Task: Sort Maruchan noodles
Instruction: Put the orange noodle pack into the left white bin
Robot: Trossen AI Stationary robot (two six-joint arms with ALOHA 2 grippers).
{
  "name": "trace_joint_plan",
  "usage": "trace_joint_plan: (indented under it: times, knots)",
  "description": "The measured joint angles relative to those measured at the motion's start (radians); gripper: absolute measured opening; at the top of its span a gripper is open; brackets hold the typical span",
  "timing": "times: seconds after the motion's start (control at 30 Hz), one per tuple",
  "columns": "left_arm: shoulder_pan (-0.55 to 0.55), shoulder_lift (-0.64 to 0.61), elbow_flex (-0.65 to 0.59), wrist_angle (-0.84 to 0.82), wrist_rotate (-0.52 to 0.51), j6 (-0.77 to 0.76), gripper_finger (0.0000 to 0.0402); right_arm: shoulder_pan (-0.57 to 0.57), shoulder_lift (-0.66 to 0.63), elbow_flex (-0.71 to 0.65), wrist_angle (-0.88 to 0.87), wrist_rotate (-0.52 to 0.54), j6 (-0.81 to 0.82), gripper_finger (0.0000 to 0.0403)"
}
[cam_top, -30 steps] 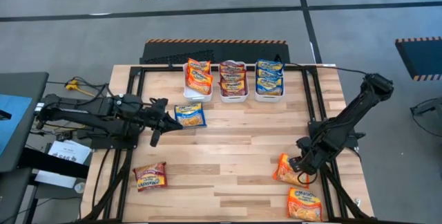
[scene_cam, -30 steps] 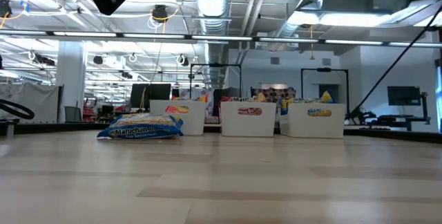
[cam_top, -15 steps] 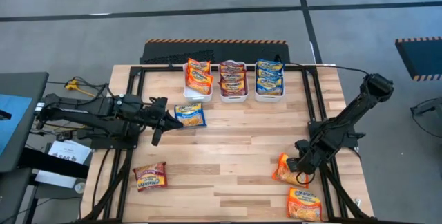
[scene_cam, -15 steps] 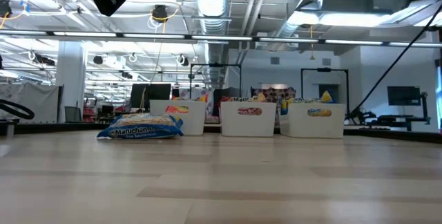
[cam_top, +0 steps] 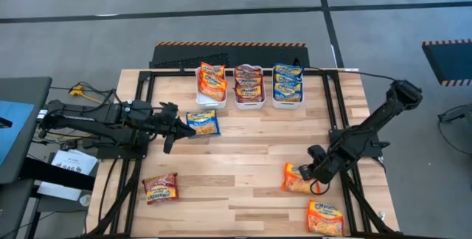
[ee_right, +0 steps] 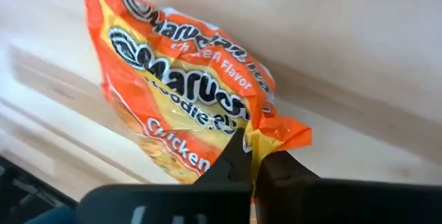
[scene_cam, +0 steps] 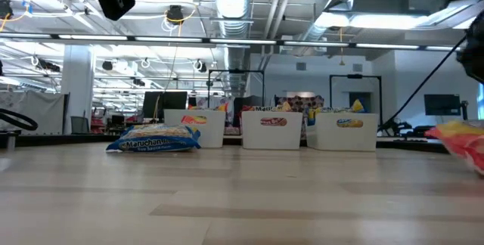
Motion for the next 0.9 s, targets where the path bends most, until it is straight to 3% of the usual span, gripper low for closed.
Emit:
trace_joint_plan:
  times: [0.23,0.47,0.9]
  knots:
    - [0.016,0.017,0.0,0.006,-0.034,-0.11,0.0079,-0.069,0.0,0.044,-0.002,0.091,-0.187,0.0005]
    - [0.063,0.08,0.0,0.086,-0.194,-0.266,0.0145,-0.16,-0.002,0.131,0.0,0.099,-0.451,0.0005]
    - [0.113,0.298,0.0,0.412,-0.097,-0.236,0.0149,-0.444,-0.003,0.344,0.027,0.09,-0.972,0.0005]
